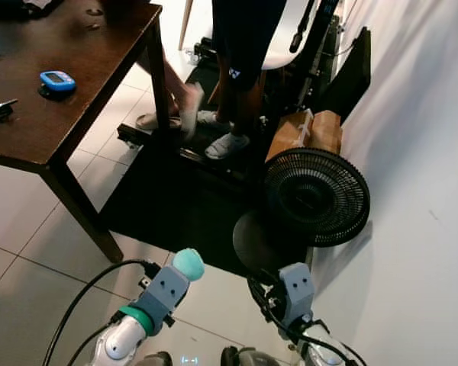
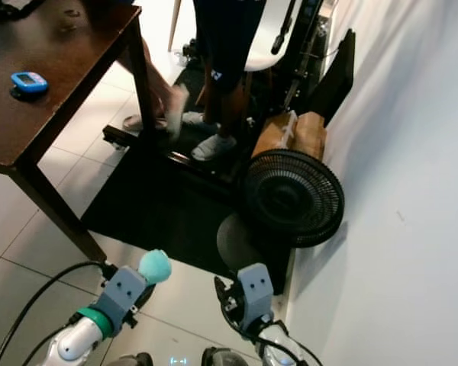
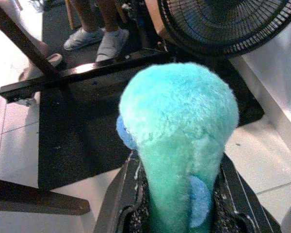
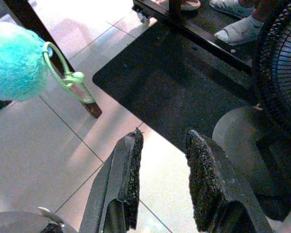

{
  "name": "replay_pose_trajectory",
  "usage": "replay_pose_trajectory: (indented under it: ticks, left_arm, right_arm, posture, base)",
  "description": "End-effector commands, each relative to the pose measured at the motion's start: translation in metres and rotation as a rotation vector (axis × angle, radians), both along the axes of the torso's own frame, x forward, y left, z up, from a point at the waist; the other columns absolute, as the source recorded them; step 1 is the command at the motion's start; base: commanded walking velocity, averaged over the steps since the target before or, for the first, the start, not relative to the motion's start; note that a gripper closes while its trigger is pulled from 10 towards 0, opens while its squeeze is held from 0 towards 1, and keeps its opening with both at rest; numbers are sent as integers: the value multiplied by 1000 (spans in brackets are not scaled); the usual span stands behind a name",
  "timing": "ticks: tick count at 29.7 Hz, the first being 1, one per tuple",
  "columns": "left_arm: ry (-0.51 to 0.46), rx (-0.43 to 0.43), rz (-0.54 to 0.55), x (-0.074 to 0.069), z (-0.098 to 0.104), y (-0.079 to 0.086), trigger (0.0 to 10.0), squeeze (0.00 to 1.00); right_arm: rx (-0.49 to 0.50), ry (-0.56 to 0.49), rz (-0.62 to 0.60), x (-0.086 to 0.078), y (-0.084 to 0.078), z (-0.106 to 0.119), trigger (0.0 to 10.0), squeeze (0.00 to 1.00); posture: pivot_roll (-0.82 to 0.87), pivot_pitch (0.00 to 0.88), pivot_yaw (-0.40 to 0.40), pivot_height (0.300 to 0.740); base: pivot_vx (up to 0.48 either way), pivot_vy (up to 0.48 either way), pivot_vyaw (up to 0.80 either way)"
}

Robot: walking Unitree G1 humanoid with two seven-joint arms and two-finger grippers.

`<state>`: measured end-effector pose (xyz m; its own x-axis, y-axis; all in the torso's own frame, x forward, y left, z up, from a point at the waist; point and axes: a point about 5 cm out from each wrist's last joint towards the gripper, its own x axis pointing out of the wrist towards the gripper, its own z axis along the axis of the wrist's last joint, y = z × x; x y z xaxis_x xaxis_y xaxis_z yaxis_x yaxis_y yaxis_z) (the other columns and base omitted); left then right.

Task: Hang keys on a hook

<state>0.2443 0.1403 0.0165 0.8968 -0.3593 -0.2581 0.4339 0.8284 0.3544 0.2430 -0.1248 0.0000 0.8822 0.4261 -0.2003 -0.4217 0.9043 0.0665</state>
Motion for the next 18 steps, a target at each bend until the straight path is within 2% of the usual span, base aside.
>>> replay_pose_trajectory:
  ticks: [1,6,8,10,11,18]
  left_arm:
    - [46,3,7,-6,-10,-1,10000,0]
    - [54,4,11,-8,-14,-3,10000,0]
    - [62,7,14,-9,-16,-2,10000,0]
    - [73,13,19,-11,-18,0,10000,0]
    - [95,26,32,-14,-22,3,10000,0]
    - [112,37,43,-16,-25,5,10000,0]
  right_arm:
    - [-13,60,-7,-7,-3,-11,10000,0]
    - [-1,73,-6,-7,-3,-13,10000,0]
    - [-27,75,-3,-6,-3,-14,10000,0]
    - [-38,79,7,-6,-4,-15,10000,0]
    - [-93,80,-2,-6,-7,-18,10000,0]
    - [-82,102,-42,-5,-10,-20,10000,0]
  posture:
    - [-54,138,-33,740]
    - [-50,134,-36,740]
    - [-48,133,-35,740]
    - [-46,133,-35,740]
    - [-43,134,-37,740]
    - [-40,138,-36,740]
  base:
    - [0,0,0]
    - [0,0,0]
    - [0,0,0]
    - [0,0,800]
    - [0,0,800]
    - [0,0,794]
